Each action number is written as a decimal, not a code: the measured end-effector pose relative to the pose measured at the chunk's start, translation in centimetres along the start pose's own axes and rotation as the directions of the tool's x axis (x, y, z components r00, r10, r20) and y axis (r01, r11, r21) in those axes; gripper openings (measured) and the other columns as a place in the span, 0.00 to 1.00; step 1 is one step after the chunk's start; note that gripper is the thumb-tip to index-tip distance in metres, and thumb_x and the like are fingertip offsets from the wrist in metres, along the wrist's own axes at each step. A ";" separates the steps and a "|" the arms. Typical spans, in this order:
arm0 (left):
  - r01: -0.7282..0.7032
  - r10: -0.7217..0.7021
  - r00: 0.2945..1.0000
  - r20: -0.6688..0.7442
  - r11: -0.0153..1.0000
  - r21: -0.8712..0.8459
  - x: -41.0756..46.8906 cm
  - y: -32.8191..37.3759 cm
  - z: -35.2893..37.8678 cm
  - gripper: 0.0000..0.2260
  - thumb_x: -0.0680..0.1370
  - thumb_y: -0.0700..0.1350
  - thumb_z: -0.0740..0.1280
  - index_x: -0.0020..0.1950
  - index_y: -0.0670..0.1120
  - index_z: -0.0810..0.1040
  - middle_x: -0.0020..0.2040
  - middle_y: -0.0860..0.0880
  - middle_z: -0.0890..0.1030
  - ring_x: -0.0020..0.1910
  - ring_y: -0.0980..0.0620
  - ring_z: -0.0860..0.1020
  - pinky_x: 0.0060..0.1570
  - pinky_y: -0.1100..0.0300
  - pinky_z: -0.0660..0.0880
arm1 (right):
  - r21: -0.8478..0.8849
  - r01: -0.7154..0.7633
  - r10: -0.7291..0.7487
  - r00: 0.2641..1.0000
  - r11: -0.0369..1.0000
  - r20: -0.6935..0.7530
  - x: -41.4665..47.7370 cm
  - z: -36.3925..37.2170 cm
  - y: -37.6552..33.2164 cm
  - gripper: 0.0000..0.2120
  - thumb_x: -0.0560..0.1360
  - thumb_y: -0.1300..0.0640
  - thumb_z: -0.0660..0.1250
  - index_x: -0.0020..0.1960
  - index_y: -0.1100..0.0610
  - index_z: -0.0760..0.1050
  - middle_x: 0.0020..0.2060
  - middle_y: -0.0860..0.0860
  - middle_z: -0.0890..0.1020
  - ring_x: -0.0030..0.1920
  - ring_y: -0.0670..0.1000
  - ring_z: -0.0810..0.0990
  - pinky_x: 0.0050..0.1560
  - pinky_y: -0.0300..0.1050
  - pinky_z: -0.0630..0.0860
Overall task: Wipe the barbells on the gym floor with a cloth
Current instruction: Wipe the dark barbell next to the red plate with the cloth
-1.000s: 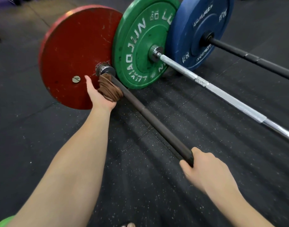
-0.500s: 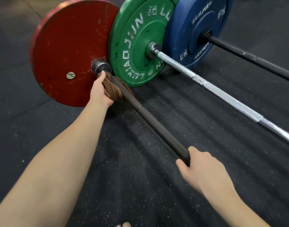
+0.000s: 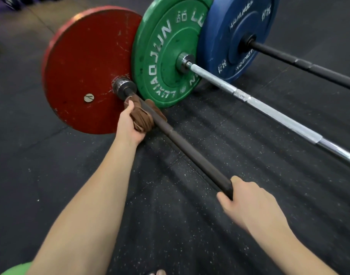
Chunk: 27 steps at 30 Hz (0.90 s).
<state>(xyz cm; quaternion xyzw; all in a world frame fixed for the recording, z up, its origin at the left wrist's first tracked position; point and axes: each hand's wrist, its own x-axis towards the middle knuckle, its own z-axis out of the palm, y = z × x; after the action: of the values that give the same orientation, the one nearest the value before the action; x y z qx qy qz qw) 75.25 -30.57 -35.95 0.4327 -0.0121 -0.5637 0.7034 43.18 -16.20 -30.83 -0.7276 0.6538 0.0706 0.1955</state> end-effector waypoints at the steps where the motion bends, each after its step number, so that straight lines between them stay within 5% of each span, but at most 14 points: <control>1: 0.011 -0.011 1.000 0.015 1.000 -0.016 -0.2 -0.6 0.1 0.22 0.85 0.54 0.61 0.68 0.37 0.76 0.62 0.38 0.83 0.63 0.40 0.81 0.68 0.43 0.74 | -0.003 -0.002 0.002 1.000 1.000 0.003 0.0 0.0 0.0 0.16 0.79 0.40 0.57 0.43 0.51 0.62 0.36 0.47 0.74 0.34 0.50 0.75 0.41 0.47 0.76; 5: -0.032 0.039 0.996 -0.083 0.996 0.087 1.3 1.1 1.1 0.19 0.83 0.54 0.65 0.66 0.41 0.77 0.57 0.41 0.84 0.55 0.40 0.84 0.55 0.43 0.81 | -0.007 -0.005 0.006 1.000 1.000 0.013 0.0 0.1 0.1 0.16 0.79 0.40 0.57 0.42 0.51 0.61 0.36 0.47 0.73 0.33 0.50 0.72 0.40 0.48 0.72; 9: -0.062 0.113 0.974 -0.199 0.967 0.247 6.4 4.5 0.4 0.22 0.81 0.55 0.67 0.70 0.44 0.77 0.62 0.41 0.83 0.58 0.38 0.83 0.63 0.37 0.76 | 0.001 -0.005 0.005 1.000 1.000 0.014 0.1 0.2 0.2 0.15 0.79 0.40 0.57 0.45 0.52 0.63 0.35 0.47 0.72 0.34 0.53 0.72 0.40 0.48 0.71; 12: -0.026 0.081 0.978 -0.192 0.962 0.273 5.2 5.0 1.3 0.22 0.82 0.55 0.66 0.68 0.40 0.79 0.61 0.41 0.83 0.58 0.40 0.83 0.59 0.40 0.79 | 0.005 0.002 -0.002 1.000 1.000 0.013 0.2 0.3 0.3 0.15 0.80 0.40 0.57 0.45 0.51 0.63 0.35 0.47 0.73 0.34 0.51 0.72 0.39 0.48 0.72; 20: 0.048 -0.042 0.996 -0.078 0.996 0.079 -0.6 -1.5 0.8 0.22 0.86 0.56 0.59 0.63 0.37 0.77 0.56 0.39 0.83 0.65 0.40 0.78 0.73 0.43 0.69 | 0.025 0.015 -0.016 1.000 1.000 0.016 0.3 0.4 0.4 0.15 0.80 0.40 0.57 0.45 0.52 0.64 0.36 0.47 0.74 0.35 0.51 0.75 0.39 0.48 0.73; 24: 0.037 -0.019 0.992 -0.122 0.988 0.148 -0.5 0.0 1.9 0.19 0.84 0.53 0.64 0.66 0.40 0.78 0.53 0.41 0.85 0.56 0.41 0.83 0.61 0.44 0.78 | 0.037 0.026 -0.026 1.000 0.999 0.005 0.2 0.3 0.5 0.15 0.80 0.41 0.57 0.44 0.52 0.64 0.35 0.47 0.73 0.35 0.52 0.74 0.39 0.48 0.72; 27: 0.008 0.032 0.985 -0.170 0.974 0.225 0.5 2.0 2.8 0.13 0.84 0.51 0.65 0.57 0.42 0.80 0.43 0.43 0.85 0.47 0.44 0.84 0.55 0.45 0.80 | 0.047 0.030 -0.030 1.000 0.998 0.002 0.2 0.4 0.6 0.15 0.80 0.41 0.57 0.45 0.52 0.64 0.36 0.47 0.73 0.36 0.53 0.75 0.40 0.48 0.72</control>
<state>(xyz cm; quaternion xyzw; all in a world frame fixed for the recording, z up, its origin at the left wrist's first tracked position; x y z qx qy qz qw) 75.56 -32.64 -33.21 0.5567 -0.0175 -0.5149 0.6517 42.68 -16.30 -31.45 -0.7325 0.6439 0.0533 0.2147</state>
